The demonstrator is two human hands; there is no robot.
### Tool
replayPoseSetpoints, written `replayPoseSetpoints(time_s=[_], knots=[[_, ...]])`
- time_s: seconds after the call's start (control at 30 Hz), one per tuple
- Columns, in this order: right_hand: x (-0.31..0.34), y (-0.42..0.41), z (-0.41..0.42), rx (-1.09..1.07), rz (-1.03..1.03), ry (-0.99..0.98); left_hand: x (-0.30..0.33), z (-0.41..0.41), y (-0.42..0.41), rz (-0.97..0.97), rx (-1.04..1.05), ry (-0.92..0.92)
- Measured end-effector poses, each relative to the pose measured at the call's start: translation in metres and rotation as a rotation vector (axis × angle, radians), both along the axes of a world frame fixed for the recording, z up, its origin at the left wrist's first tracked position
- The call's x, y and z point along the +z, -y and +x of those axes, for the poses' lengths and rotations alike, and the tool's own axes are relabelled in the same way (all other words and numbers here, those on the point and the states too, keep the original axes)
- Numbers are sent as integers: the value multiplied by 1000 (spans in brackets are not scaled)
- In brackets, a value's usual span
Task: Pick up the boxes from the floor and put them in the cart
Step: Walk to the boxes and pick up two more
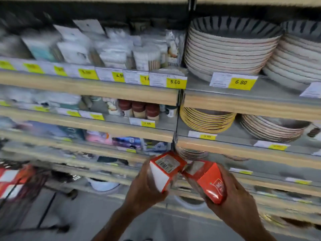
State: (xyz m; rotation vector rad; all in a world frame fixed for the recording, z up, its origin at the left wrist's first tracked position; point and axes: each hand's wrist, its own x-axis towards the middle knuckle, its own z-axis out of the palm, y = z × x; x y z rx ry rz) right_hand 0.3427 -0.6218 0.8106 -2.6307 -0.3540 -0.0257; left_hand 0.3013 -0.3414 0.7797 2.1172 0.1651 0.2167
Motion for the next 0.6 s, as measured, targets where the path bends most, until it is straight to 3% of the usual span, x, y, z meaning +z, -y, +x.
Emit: replayPoseSetpoints(time_s=[0.27, 0.6], knots=[[-7, -69, 22, 347, 24, -72, 8, -71, -35, -65, 370, -24], [7, -206, 4, 737, 14, -17, 7, -170, -116, -98, 663, -16]])
